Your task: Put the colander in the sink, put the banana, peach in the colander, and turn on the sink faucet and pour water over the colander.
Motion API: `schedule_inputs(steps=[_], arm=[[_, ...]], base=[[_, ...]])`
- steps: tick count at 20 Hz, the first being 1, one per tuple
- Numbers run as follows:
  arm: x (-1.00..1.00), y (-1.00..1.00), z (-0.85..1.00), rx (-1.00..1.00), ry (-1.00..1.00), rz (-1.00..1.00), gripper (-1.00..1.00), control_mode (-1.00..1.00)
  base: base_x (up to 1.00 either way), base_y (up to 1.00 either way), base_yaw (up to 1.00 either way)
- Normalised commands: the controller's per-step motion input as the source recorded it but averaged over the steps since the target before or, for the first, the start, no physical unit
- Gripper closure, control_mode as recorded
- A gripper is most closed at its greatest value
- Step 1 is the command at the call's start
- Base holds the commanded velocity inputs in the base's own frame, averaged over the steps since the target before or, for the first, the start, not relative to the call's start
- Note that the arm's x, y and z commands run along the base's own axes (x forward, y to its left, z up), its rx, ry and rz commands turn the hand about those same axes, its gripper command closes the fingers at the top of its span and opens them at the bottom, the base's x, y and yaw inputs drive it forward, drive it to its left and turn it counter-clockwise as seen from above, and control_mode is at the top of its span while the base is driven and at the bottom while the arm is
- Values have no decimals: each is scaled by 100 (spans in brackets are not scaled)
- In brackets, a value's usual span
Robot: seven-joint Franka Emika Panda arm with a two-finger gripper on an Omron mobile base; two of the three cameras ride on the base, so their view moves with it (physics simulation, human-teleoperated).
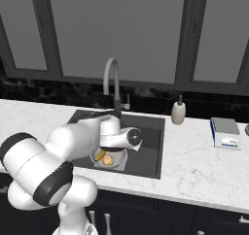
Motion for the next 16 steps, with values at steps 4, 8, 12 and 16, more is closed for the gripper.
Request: schedule_inputs(steps=[4, 8, 12, 16], arm=[[86, -49, 91, 23, 1, 6, -100, -100], [70, -21, 26, 23, 5, 6, -100, -100], [32, 0, -4, 20, 0, 8, -100, -100], [38, 0, -20, 17, -1, 6, -100, -100]], base=[[0, 0, 0], [0, 0, 0], [0, 0, 0], [0, 0, 0]])
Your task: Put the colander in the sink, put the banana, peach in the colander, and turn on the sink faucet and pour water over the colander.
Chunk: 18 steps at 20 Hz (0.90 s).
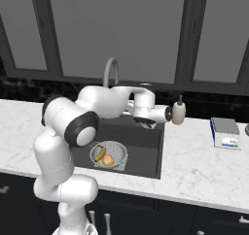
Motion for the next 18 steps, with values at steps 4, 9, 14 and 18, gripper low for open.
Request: schedule_inputs(steps=[4, 9, 14, 18], arm=[[56, 0, -1, 13, -6, 3, -100, -100], [43, 3, 0, 9, -8, 0, -100, -100], [29, 19, 0, 1, -9, 0, -100, -100], [28, 29, 0, 0, -8, 0, -100, -100]], base=[[0, 0, 0], [0, 0, 0], [0, 0, 0], [0, 0, 0]])
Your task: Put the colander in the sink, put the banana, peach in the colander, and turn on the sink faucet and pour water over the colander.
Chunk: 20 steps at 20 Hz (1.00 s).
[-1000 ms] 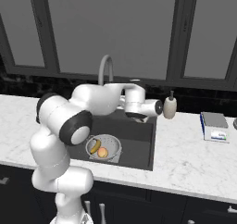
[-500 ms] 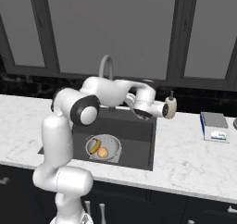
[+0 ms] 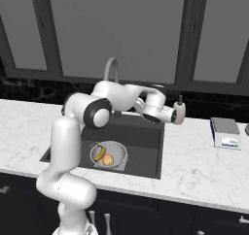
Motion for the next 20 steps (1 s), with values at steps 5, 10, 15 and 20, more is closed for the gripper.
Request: schedule_inputs(steps=[5, 10, 15, 20], arm=[[35, 20, 0, 0, -2, 0, -100, -100], [35, 9, 0, 0, 0, 0, -100, -100], [34, 9, -2, 0, 0, 0, -100, -100], [19, 7, -11, 0, 0, 0, -100, -100]], base=[[0, 0, 0], [0, 0, 0], [0, 0, 0], [0, 0, 0]])
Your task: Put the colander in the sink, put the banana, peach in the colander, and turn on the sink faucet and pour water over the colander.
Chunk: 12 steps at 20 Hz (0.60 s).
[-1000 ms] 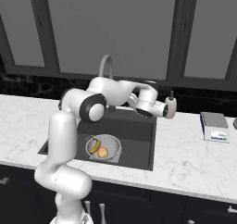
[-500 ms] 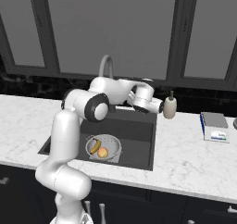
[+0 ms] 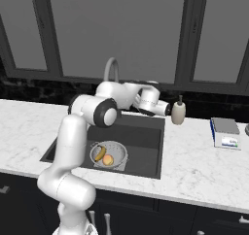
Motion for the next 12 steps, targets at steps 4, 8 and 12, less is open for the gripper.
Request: schedule_inputs(steps=[4, 8, 12], arm=[[4, 0, -14, 0, 0, 0, -100, -100], [3, 0, -8, 0, 0, 0, -100, -100], [2, 3, -1, 0, 0, 0, -100, -100]], base=[[0, 0, 0], [0, 0, 0], [0, 0, 0]])
